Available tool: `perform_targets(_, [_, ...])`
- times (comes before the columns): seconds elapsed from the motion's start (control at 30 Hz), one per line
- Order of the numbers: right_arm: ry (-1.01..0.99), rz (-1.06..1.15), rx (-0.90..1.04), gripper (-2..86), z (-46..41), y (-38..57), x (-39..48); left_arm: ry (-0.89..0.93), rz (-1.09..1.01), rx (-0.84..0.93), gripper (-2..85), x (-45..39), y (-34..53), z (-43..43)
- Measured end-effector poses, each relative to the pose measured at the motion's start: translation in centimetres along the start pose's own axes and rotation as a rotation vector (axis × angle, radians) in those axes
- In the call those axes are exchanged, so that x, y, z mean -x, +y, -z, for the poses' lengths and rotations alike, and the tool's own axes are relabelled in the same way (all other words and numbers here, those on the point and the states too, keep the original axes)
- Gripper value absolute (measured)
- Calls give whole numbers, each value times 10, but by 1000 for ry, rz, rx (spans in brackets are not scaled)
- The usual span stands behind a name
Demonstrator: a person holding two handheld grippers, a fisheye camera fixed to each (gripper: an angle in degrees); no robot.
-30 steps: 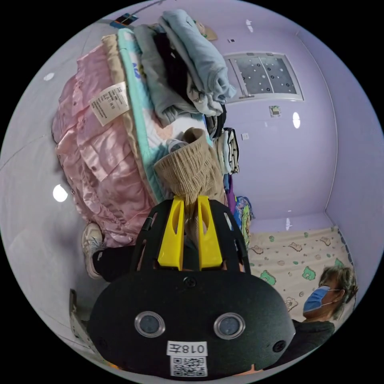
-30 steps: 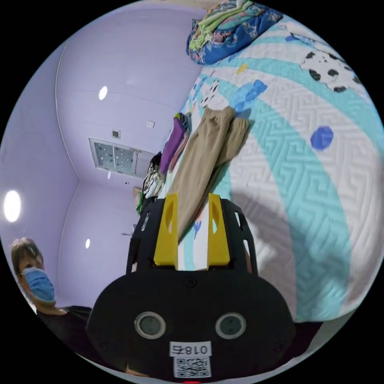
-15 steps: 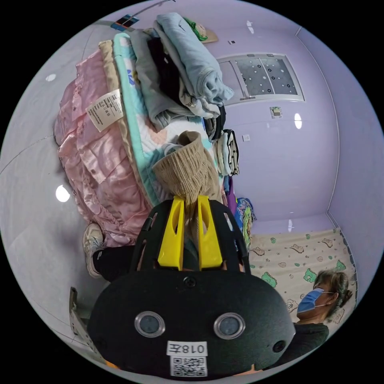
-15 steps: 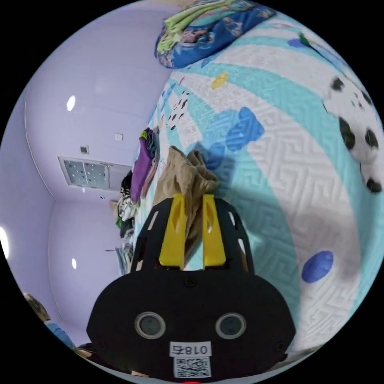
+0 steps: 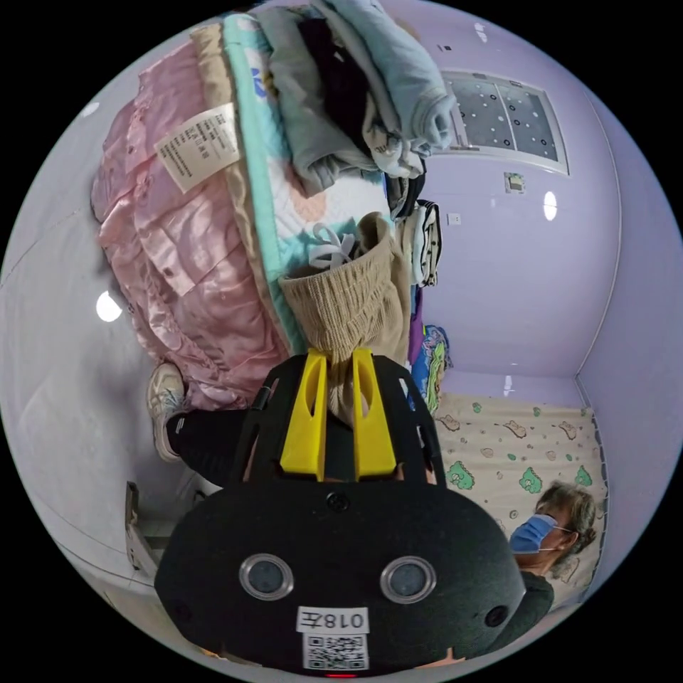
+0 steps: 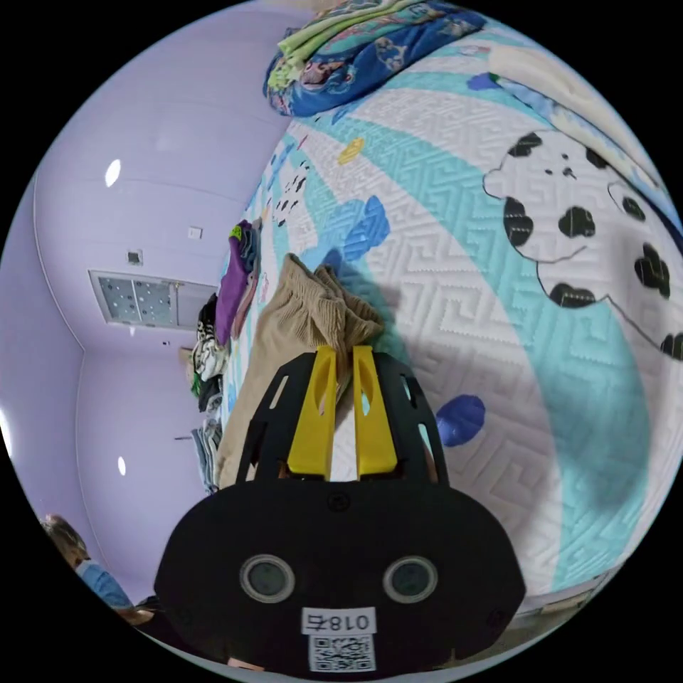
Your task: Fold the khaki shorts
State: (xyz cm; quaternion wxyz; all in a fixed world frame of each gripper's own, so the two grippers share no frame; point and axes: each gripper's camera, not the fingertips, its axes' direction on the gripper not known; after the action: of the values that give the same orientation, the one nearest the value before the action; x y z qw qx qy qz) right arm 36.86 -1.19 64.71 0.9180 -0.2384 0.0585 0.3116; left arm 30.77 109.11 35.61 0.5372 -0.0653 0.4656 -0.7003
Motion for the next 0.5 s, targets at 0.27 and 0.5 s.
perform_targets(0.27, [31, 64, -102, 29, -28, 51, 0, 70, -87, -87, 100, -3, 35, 50])
perform_targets(0.5, [185, 633, -246, 28, -64, 172, 134, 70, -32, -240, 111, 31, 53, 83])
